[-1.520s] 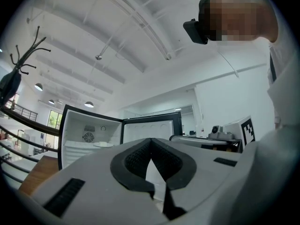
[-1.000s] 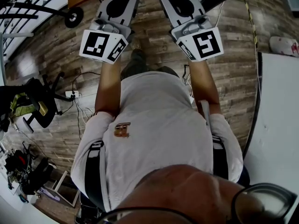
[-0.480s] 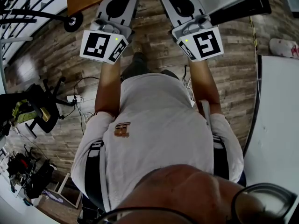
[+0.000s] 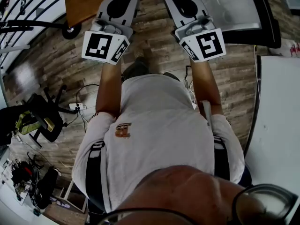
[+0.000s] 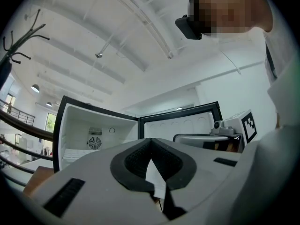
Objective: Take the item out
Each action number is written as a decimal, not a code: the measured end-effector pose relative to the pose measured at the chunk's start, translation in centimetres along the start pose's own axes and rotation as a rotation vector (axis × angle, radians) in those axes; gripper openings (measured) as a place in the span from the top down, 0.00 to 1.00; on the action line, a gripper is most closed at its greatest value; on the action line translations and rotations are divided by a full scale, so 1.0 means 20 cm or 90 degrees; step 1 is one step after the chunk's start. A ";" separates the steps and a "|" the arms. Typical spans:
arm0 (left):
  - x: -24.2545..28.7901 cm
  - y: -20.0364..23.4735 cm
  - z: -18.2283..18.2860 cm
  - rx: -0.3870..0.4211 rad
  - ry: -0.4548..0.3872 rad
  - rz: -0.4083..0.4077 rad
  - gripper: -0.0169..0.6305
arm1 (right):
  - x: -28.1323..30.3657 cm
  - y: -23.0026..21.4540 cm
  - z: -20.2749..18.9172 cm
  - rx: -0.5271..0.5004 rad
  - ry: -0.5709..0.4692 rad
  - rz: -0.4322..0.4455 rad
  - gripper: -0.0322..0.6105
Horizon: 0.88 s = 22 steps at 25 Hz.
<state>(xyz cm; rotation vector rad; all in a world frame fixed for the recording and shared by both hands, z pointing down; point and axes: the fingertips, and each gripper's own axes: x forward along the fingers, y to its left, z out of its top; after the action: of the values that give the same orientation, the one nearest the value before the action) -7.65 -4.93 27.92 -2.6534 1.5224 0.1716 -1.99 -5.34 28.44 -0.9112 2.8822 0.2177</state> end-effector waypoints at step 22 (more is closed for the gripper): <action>0.44 0.67 -0.03 0.051 -0.003 -0.073 0.95 | 0.71 -0.37 -0.11 -0.020 0.004 -0.075 0.90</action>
<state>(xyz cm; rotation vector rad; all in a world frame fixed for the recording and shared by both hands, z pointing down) -14.81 -19.31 27.15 -2.6658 1.3413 0.1060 -9.48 -19.65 27.76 -1.0856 2.8255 0.2493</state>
